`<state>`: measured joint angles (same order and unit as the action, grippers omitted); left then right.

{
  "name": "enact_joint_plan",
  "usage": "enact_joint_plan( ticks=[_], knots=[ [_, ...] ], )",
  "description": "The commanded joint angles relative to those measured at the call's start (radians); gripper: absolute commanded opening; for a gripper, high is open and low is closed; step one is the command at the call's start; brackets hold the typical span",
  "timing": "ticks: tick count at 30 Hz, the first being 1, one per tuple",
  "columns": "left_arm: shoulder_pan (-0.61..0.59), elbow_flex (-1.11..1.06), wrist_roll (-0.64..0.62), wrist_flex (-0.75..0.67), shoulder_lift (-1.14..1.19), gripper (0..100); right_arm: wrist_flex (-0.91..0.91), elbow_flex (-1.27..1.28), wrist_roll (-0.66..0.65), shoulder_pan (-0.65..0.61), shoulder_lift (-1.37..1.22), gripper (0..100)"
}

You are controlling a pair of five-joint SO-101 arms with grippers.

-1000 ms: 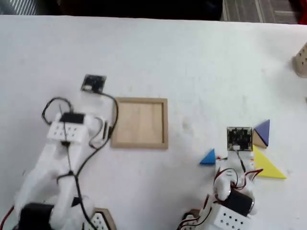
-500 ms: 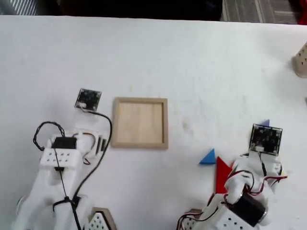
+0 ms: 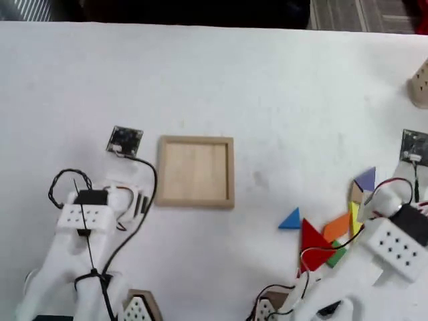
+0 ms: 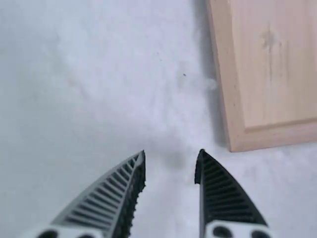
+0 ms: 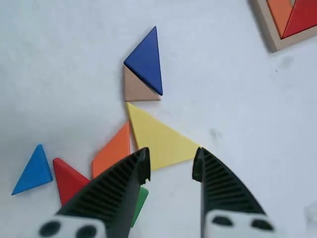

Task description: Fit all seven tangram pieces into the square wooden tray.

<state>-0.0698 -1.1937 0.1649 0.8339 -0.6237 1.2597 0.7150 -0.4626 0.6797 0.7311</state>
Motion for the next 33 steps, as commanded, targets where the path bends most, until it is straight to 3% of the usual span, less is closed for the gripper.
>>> enact_joint_plan(
  ticks=[1, 9, 25, 33],
  knots=[
    [-0.004, 0.031, 0.006, -0.046, 0.007, 17, -0.019, -0.098, -0.012, -0.013, -0.139, 15.2],
    [-0.004, 0.029, 0.000, -0.049, 0.007, 17, -0.021, -0.301, -0.018, -0.013, -0.493, 15.2],
    [-0.002, 0.026, 0.006, -0.049, 0.007, 17, -0.094, -0.511, -0.018, -0.093, -0.808, 15.3],
    [-0.004, 0.026, 0.006, -0.049, 0.007, 17, -0.097, -0.603, -0.017, -0.188, -0.920, 25.8]
  ],
)
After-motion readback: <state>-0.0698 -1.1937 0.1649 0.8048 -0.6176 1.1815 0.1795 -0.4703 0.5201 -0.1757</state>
